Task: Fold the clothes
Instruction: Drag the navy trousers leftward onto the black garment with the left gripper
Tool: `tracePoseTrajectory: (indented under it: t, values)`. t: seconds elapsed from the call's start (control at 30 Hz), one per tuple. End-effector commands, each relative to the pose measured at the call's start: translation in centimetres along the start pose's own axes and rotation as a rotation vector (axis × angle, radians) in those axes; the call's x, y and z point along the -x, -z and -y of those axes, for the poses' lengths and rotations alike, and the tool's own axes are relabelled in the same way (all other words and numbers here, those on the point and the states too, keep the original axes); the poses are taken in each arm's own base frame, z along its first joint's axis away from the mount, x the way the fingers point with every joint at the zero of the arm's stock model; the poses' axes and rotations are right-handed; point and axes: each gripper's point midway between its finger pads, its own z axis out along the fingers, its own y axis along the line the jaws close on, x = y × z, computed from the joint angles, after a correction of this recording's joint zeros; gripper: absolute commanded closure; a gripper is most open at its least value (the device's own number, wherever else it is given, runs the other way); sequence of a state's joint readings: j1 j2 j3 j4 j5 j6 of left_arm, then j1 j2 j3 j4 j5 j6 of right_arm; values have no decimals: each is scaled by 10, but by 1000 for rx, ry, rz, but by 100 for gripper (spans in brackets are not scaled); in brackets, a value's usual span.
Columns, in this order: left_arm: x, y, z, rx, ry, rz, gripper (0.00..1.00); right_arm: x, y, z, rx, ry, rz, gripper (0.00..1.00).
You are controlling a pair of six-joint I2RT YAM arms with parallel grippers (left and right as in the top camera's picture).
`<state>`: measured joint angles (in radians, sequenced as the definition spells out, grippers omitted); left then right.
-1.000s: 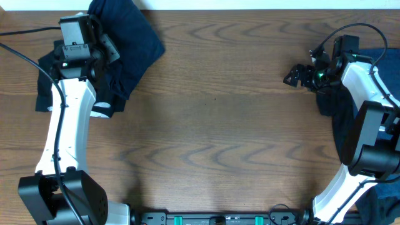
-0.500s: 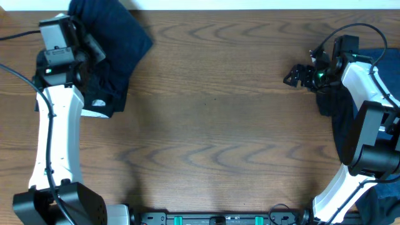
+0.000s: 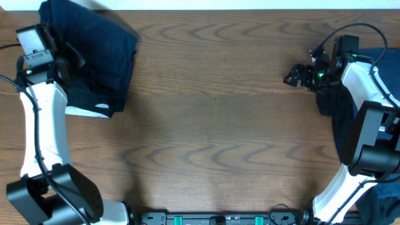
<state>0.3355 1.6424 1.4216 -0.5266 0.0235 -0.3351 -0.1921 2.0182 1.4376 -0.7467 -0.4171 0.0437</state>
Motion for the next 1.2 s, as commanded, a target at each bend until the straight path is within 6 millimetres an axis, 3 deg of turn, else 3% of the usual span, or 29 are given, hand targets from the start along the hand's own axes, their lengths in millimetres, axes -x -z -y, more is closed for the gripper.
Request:
tracePoseTrajectory:
  t: [0.0,0.33,0.6,0.67,0.7,0.77,0.83,0.87,1.0,1.1,1.13,1.17]
  values:
    - [10,-10,-7,24,-73,8,94,5,7,-4,1,15,19,1]
    - [2,-66,-59,281,-173,-11,94,5,7,-4,1,15,19,1]
    - [-16,-100,-95,339,-141,-85,94,5,7,-4,1,15,19,1]
    - [-20,-105,-102,351,-134,-101,86,5,7,-4,1,15,19,1]
    - [-20,-106,-104,354,-131,-103,72,5,7,-4,1,15,19,1]
    - [-18,-104,-105,354,-129,-99,41,5,7,-4,1,15,19,1]
    - [-11,-96,-102,347,-127,-75,25,5,7,-4,1,15,19,1]
    - [-6,-90,-99,342,-126,-61,22,5,7,-4,1,15,19,1]
    - [22,-50,-80,303,-119,39,18,5,7,-4,1,15,19,1]
    - [33,-22,-70,280,-84,88,18,5,7,-4,1,15,19,1]
    - [33,-12,-64,252,-69,90,20,5,7,-4,1,15,19,1]
    - [30,-7,-57,211,-71,75,35,5,7,-4,1,16,19,1]
